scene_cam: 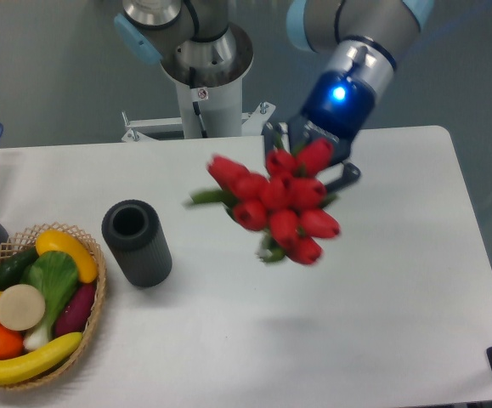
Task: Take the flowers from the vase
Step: 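Carry the tulip bunch away from the vase over the open table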
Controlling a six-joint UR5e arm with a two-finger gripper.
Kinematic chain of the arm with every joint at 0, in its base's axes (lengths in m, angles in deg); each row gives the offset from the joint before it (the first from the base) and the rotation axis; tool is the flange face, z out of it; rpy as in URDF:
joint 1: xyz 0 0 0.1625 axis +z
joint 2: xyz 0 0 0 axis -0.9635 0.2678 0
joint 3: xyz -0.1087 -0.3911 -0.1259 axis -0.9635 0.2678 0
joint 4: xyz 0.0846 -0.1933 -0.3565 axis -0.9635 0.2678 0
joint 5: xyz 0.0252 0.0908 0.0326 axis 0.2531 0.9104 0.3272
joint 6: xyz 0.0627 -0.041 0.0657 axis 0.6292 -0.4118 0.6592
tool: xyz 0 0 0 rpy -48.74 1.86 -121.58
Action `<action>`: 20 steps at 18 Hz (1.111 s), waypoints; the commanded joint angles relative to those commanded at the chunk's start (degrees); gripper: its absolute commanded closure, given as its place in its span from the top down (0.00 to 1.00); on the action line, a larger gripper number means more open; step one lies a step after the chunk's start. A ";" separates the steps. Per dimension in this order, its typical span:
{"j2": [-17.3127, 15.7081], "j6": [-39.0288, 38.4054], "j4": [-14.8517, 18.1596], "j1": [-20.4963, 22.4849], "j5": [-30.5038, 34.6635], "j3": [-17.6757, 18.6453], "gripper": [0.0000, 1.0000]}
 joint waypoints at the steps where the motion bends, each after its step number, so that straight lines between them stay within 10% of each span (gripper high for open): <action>1: -0.35 0.26 0.09 0.18 2.29 0.61 0.00; 11: -1.23 -2.46 4.84 -0.96 20.14 2.55 0.01; 20: 1.84 1.92 5.62 -10.89 42.99 4.23 0.04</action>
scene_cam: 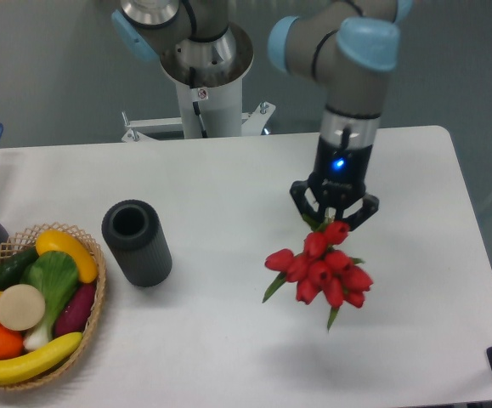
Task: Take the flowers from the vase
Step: 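Carry the tulip bunch away from the vase over the open table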
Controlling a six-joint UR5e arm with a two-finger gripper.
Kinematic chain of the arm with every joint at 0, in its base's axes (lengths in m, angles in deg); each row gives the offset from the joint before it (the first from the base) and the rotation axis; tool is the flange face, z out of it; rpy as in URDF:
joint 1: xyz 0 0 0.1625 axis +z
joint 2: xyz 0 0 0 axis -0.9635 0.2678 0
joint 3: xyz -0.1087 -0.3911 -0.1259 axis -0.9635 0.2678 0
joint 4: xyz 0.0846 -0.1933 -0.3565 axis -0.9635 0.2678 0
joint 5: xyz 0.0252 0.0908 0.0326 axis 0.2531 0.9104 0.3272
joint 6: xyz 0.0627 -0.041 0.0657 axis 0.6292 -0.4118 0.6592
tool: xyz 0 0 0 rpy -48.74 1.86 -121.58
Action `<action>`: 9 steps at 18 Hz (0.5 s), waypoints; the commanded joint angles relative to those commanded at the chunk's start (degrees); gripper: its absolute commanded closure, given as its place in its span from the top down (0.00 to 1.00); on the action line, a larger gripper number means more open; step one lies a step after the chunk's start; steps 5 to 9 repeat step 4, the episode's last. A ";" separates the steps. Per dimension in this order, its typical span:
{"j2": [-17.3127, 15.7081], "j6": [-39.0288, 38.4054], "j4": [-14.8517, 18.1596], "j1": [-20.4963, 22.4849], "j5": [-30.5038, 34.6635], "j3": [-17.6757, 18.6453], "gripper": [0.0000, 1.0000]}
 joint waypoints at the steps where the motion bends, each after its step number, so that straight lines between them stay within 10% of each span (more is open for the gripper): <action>1: 0.53 0.53 0.79 -0.61 1.15 -0.44 0.04; 9: 1.32 1.33 3.17 -2.37 5.36 -0.88 0.04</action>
